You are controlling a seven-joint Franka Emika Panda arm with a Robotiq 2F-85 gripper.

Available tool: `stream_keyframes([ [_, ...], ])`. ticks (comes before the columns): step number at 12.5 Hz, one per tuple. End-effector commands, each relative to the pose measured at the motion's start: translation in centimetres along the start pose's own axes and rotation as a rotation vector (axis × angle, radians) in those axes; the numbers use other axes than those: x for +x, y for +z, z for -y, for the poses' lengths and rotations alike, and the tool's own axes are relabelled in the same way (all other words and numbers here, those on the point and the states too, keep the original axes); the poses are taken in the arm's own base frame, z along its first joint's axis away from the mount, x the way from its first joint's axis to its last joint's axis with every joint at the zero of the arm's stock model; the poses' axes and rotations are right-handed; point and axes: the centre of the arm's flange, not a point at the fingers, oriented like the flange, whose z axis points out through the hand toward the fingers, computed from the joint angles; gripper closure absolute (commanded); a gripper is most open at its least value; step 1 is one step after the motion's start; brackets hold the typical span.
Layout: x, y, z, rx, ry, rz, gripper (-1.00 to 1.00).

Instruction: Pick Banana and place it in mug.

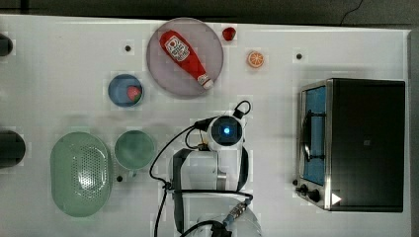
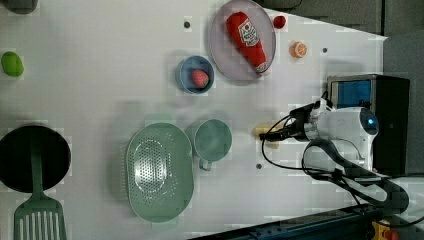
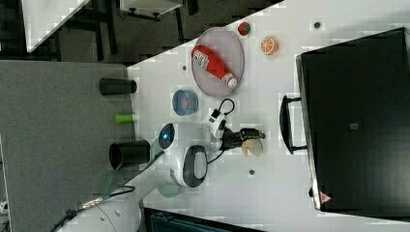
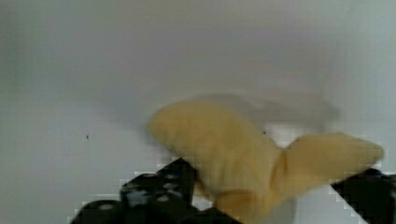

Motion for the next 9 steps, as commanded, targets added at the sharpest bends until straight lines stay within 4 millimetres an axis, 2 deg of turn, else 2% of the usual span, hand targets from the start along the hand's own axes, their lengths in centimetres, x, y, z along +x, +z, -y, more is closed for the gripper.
stream_keyframes([
  [1, 0.8, -1.9, -1.0, -0.008, -0.004, -0.048, -0.18],
  [3, 1.0, -2.7, -1.0, -0.012, -0.004, -0.064, 0.25],
  [4, 1.1, -3.4, -1.1, -0.015, -0.002, -0.072, 0.37],
  [6, 1.0, -5.6, -1.5, -0.020, 0.005, -0.090, 0.37],
  [7, 0.9, -7.4, -1.8, -0.022, 0.011, -0.099, 0.37],
  [9, 0.2, -12.3, -2.4, -0.018, 0.027, -0.099, 0.37],
])
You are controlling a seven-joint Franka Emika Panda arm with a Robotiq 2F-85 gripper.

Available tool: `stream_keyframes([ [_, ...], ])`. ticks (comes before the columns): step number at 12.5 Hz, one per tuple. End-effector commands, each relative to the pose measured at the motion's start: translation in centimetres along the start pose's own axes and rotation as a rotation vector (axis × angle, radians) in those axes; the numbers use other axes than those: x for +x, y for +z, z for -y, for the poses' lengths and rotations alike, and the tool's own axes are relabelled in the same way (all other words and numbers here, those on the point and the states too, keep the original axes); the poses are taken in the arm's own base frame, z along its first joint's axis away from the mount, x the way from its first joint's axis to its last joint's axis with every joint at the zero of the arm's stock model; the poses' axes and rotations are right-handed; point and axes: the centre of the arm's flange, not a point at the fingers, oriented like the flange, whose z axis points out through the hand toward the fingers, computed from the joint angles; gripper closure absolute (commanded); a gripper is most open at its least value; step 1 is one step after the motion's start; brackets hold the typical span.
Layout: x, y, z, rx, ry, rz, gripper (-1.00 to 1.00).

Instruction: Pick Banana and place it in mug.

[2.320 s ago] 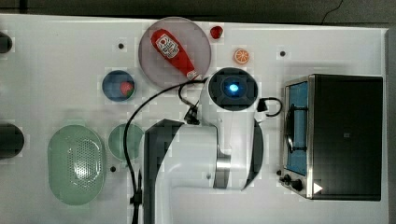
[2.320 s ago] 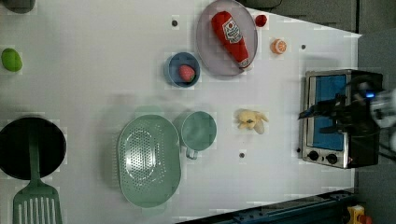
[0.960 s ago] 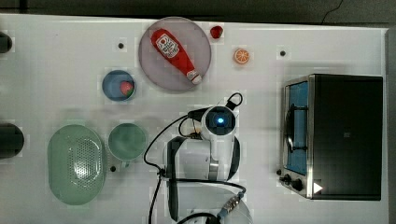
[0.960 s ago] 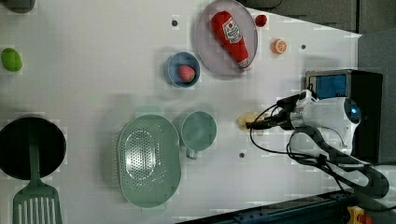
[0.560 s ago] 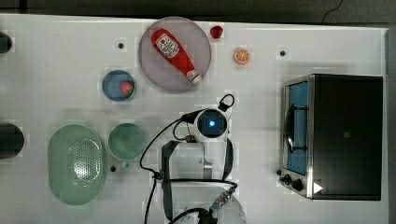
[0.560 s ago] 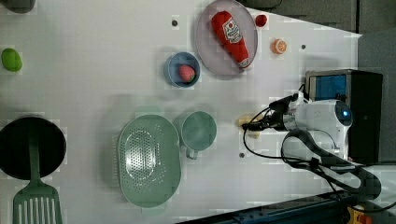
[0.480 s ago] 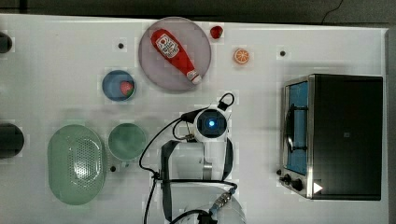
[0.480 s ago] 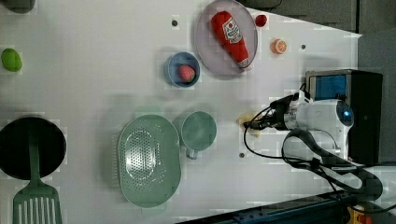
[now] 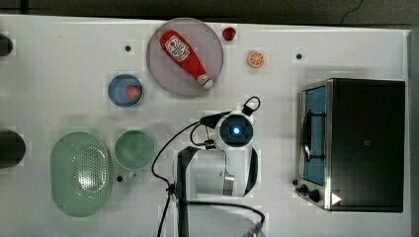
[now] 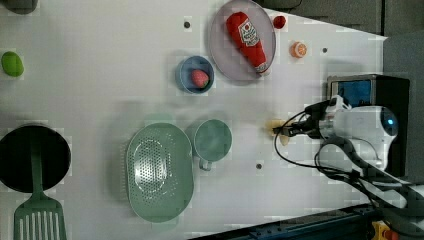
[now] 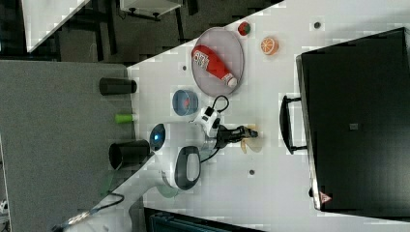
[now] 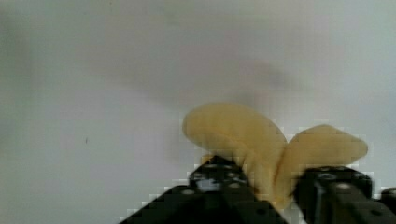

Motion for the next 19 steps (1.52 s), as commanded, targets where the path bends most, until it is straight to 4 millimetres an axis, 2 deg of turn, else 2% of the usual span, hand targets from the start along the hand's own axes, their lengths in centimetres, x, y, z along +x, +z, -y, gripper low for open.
stream_keyframes([
  [1, 0.7, -10.2, -0.7, -0.007, -0.004, -0.064, 0.37],
  [4, -0.5, -19.1, 0.2, -0.001, 0.000, -0.075, 0.37],
  [6, -1.5, -24.0, 1.6, 0.008, 0.043, -0.050, 0.37],
  [8, -2.0, -27.3, 4.0, 0.005, 0.089, -0.026, 0.37],
  [10, -1.7, -29.5, 7.0, -0.014, 0.089, -0.048, 0.37],
  [12, -1.4, -30.1, 10.5, -0.025, 0.099, -0.061, 0.37],
  [14, -1.1, -29.4, 14.0, -0.019, 0.154, -0.049, 0.37],
  [17, -0.6, -27.3, 19.3, -0.018, 0.243, -0.011, 0.37],
  [19, -0.1, -25.2, 22.0, -0.027, 0.273, 0.007, 0.37],
])
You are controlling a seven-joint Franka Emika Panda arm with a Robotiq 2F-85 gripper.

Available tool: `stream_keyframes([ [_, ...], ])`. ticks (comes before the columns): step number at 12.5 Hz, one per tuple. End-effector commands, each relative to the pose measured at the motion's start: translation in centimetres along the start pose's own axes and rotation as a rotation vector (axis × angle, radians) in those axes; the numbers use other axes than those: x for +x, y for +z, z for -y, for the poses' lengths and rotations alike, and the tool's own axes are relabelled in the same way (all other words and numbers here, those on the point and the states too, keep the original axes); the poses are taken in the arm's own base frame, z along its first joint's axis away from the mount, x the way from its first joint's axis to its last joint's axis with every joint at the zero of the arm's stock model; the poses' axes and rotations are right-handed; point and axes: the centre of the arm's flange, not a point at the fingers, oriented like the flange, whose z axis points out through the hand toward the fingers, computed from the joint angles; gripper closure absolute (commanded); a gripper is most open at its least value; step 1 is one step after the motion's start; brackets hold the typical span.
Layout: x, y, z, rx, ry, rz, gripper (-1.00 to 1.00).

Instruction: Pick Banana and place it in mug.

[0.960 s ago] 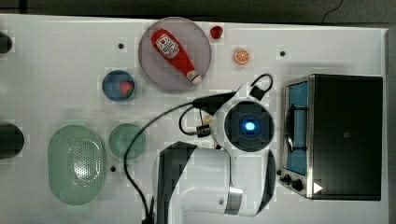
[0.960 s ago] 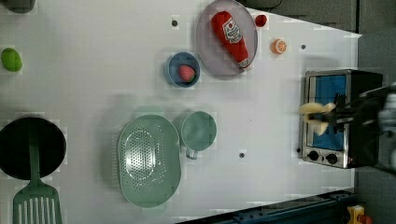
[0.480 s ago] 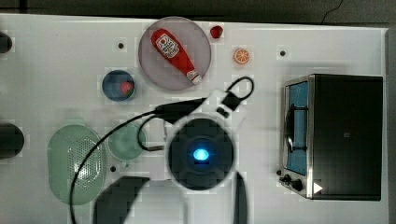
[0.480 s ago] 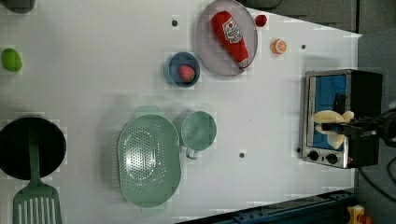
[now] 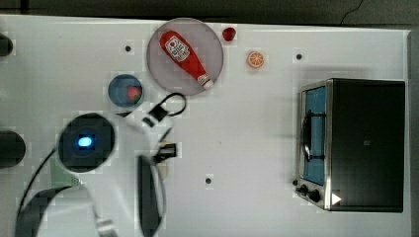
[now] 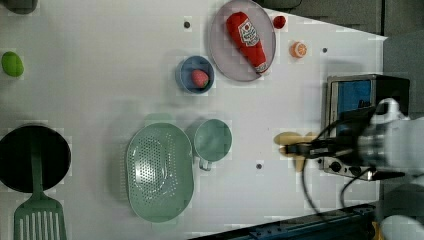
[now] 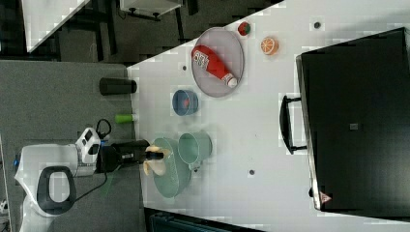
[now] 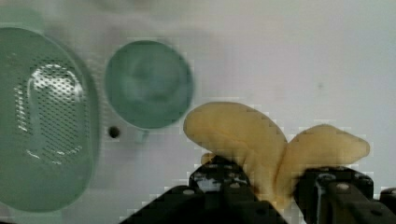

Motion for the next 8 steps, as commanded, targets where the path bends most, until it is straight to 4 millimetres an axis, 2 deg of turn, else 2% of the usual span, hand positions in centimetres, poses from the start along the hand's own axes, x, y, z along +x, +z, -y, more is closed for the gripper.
stream_keyframes([
  [1, 0.1, 0.5, 2.5, 0.007, 0.165, -0.016, 0.37],
  [4, 1.2, 4.3, 5.0, 0.029, 0.138, -0.036, 0.37],
  [8, 1.9, 10.6, 6.2, 0.081, 0.144, -0.087, 0.37],
])
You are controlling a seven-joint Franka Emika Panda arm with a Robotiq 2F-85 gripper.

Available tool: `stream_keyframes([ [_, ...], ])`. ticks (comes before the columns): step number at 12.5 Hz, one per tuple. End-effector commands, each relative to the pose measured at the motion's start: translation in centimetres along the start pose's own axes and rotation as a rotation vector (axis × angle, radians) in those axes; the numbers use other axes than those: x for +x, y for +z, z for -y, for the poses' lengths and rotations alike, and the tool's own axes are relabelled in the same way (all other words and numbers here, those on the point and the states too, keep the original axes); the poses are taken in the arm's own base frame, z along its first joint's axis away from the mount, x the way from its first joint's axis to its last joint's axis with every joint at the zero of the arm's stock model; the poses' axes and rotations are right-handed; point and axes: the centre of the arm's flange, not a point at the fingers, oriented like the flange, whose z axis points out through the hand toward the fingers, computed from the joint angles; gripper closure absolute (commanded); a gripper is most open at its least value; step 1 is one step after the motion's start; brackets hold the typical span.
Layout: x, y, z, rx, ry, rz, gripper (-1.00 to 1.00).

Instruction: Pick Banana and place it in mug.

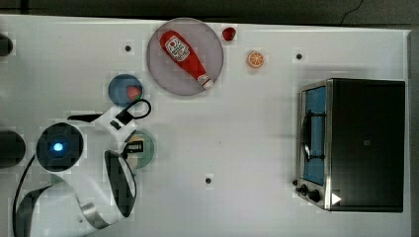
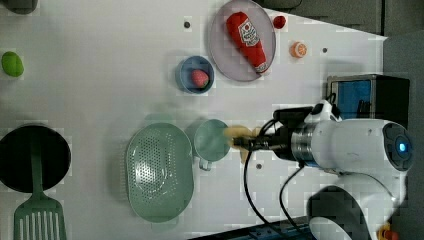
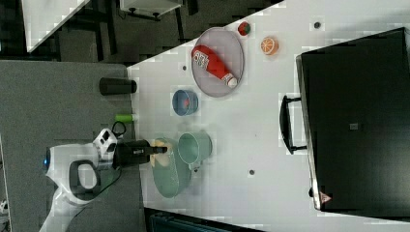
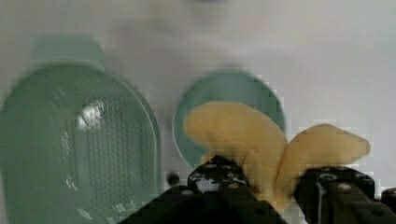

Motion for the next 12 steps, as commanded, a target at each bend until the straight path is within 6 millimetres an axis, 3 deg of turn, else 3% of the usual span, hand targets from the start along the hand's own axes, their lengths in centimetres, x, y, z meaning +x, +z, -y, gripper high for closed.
stream_keyframes([
  [1, -1.0, 3.8, -1.3, -0.002, 0.101, 0.008, 0.37],
  [4, -0.8, 6.6, -1.1, 0.017, 0.109, 0.028, 0.37],
  [5, -0.9, 7.2, -1.1, 0.016, 0.119, 0.043, 0.29],
  [9, -1.0, 8.0, -0.9, 0.017, 0.117, 0.058, -0.58],
  [11, -0.7, 6.6, -0.9, 0.018, 0.117, 0.029, -0.99],
  [12, -0.6, 5.3, -1.0, 0.018, 0.120, 0.004, -1.00],
])
